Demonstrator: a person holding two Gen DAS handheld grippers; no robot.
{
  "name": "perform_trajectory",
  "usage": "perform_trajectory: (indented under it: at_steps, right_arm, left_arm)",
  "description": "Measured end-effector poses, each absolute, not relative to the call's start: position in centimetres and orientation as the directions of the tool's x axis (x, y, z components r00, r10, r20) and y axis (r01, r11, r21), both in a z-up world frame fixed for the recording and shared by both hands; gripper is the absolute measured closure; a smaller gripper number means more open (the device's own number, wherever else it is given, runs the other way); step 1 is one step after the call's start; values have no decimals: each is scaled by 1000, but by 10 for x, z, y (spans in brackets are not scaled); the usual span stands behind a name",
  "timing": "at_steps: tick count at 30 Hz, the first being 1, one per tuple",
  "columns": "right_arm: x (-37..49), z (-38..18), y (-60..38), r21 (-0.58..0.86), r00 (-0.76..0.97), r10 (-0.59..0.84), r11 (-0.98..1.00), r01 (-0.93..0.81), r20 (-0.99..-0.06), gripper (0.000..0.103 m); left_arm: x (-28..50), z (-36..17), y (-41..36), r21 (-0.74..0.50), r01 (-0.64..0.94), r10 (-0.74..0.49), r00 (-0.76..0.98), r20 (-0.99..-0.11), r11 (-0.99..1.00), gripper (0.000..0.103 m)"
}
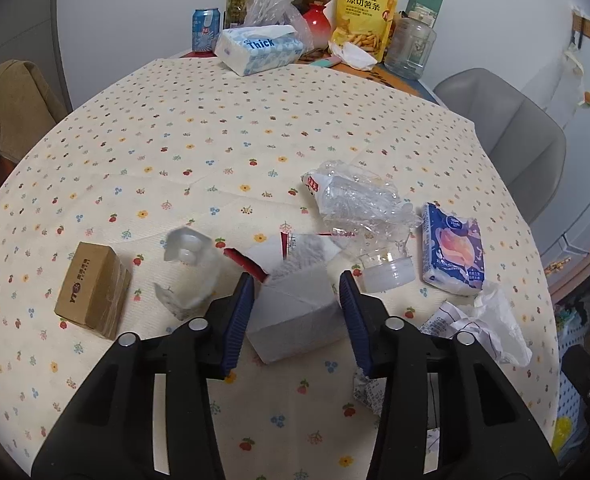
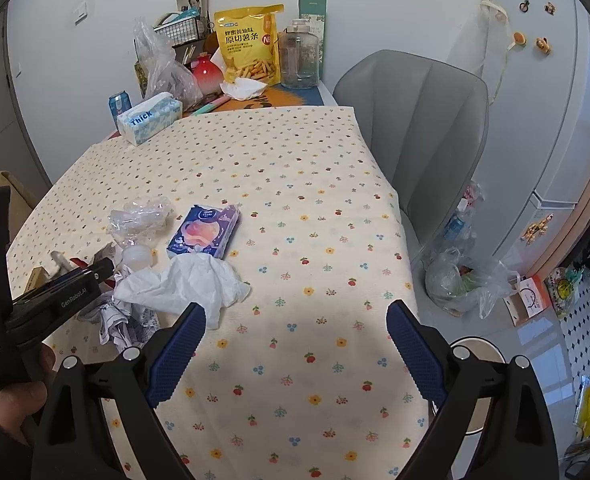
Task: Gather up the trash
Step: 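Grasp the white paper piece beside the cardboard box with the left tool, then grasp the crumpled white tissue with the right tool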
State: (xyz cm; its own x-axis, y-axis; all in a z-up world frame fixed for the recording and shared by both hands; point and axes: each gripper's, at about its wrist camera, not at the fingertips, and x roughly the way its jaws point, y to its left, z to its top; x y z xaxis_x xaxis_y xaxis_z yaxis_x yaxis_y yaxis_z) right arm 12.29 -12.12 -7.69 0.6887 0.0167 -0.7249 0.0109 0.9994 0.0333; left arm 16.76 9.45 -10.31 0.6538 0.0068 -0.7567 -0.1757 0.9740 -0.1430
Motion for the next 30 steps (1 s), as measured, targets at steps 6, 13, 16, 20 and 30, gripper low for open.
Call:
perform_trajectory:
  at_steps: [6, 13, 16, 20, 30]
  right_arm:
    - [129, -79, -111, 52, 681, 52, 998, -20, -731, 18]
    - [133, -73, -87, 67, 685, 111, 994, -91, -720, 20]
    - [135, -71, -76, 70, 682, 134, 990, -121, -719, 23]
    - [134, -72, -62, 84, 670, 166, 985, -153, -723, 28]
    - [137, -82, -53, 121, 624, 215, 974, -190, -751, 86]
  left_arm:
    - [164, -88, 96, -122, -179, 32, 677, -736, 976, 85]
    - [160, -81, 106, -129, -195, 42, 688, -725, 972, 95]
    - [156, -78, 113, -142, -205, 43, 697, -715, 968, 95]
    - [154, -77, 118, -141, -209, 47, 698, -715, 968, 95]
    - [150, -73, 117, -140, -209, 50, 705, -708, 968, 95]
